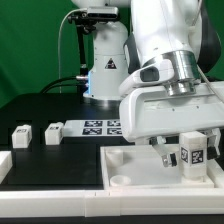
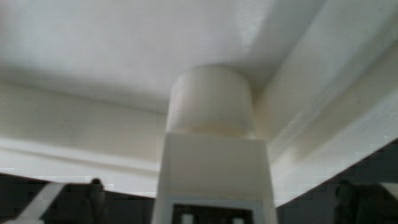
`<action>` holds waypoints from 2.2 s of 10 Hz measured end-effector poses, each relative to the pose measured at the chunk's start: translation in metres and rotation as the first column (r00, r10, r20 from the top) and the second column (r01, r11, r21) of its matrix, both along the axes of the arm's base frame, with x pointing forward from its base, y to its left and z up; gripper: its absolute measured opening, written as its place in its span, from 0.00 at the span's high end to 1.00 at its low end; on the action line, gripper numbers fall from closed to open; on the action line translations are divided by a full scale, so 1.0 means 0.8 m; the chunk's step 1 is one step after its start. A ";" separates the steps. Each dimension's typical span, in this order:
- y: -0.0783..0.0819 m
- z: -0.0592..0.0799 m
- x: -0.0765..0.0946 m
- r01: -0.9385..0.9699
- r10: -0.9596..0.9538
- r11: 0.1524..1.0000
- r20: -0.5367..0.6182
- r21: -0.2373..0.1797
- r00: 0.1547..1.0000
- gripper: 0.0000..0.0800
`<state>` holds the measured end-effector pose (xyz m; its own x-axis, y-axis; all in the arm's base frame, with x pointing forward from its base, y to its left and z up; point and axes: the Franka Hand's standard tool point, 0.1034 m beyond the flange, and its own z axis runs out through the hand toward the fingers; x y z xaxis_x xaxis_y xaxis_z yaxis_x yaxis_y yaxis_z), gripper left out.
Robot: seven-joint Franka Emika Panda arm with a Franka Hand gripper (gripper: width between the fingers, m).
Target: Assemble one leg
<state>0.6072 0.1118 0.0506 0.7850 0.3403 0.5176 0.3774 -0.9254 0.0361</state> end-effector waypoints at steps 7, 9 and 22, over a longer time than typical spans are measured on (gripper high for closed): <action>0.022 0.029 -0.003 0.039 -0.051 0.999 -0.473 -0.035 0.880 0.19; 0.018 0.031 0.010 0.048 -0.059 0.998 -0.491 -0.036 0.869 0.19; -0.003 0.018 0.007 0.190 -0.183 0.981 -0.431 -0.027 0.884 0.64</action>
Offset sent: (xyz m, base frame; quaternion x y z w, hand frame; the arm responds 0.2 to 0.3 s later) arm 0.0060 -0.0111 0.0148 -0.0298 -0.2720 0.0145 0.9617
